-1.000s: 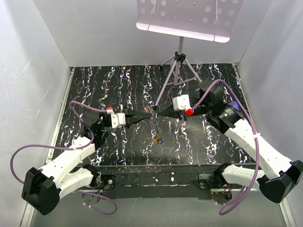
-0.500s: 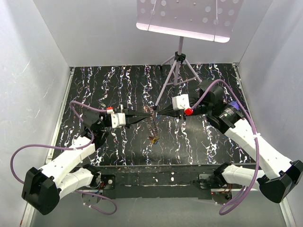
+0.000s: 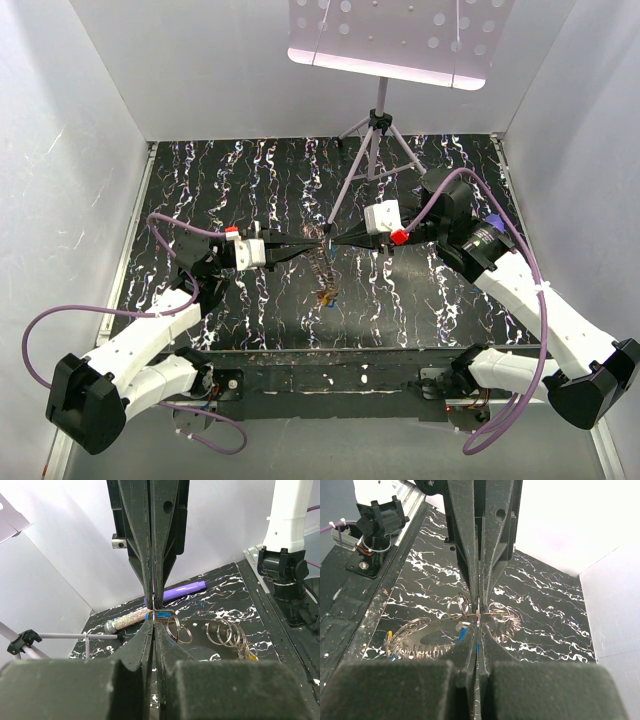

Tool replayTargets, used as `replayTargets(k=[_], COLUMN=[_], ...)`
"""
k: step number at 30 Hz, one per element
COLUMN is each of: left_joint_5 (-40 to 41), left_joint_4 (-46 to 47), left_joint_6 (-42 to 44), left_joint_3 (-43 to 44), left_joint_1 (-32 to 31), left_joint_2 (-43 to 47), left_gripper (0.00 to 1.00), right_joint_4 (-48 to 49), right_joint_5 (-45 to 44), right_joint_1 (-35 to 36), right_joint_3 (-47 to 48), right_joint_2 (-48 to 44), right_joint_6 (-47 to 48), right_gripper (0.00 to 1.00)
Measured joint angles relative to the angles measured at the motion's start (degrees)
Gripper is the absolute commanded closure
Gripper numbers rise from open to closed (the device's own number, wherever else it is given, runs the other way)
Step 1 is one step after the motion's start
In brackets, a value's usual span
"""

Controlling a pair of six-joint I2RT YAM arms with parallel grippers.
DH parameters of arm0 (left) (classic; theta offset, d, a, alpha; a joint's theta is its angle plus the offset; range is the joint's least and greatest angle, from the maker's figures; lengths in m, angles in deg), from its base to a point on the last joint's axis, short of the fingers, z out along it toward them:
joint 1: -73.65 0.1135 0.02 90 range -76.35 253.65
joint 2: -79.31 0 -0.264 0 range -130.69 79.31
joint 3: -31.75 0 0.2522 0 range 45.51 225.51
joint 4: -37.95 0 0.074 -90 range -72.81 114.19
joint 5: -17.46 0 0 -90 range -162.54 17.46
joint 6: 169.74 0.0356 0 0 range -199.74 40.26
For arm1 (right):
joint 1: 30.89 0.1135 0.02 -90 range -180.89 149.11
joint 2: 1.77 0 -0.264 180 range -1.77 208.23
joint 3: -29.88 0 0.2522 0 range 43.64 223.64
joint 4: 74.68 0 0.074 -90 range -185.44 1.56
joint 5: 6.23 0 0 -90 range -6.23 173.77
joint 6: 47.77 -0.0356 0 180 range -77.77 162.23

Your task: Put the keys on the keyring

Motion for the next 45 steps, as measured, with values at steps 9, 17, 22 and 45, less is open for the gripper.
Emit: replayTargets(k=[9, 17, 22, 45], left_joint_5=[-0.2, -0.4, -0.4, 0.3], left_joint_4=[0.0, 0.0, 0.2, -3.4], left_joint_6=[-0.2, -0.7, -1.2, -0.7], left_joint_3=[0.0, 0.0, -0.2, 0.0], left_joint_1=[0.0, 0.0, 0.0, 0.1], left_joint_2=[0.0, 0.0, 0.0, 0.0], left_gripper=[1.00, 1.00, 1.00, 1.00], right_joint_4=[0.0, 0.0, 0.0, -0.5], right_joint_5=[0.5, 0.8, 0.9, -0.2], right_joint_1=[0.0, 0.5, 0.7, 0.8], right_joint_3=[0.0, 0.0, 0.0, 0.4], right_joint_2=[0.1, 0.6, 0.8, 1.9], right_joint_6=[0.0, -0.3, -0.7, -3.4], right_gripper=[0.99, 0.99, 0.99, 0.99])
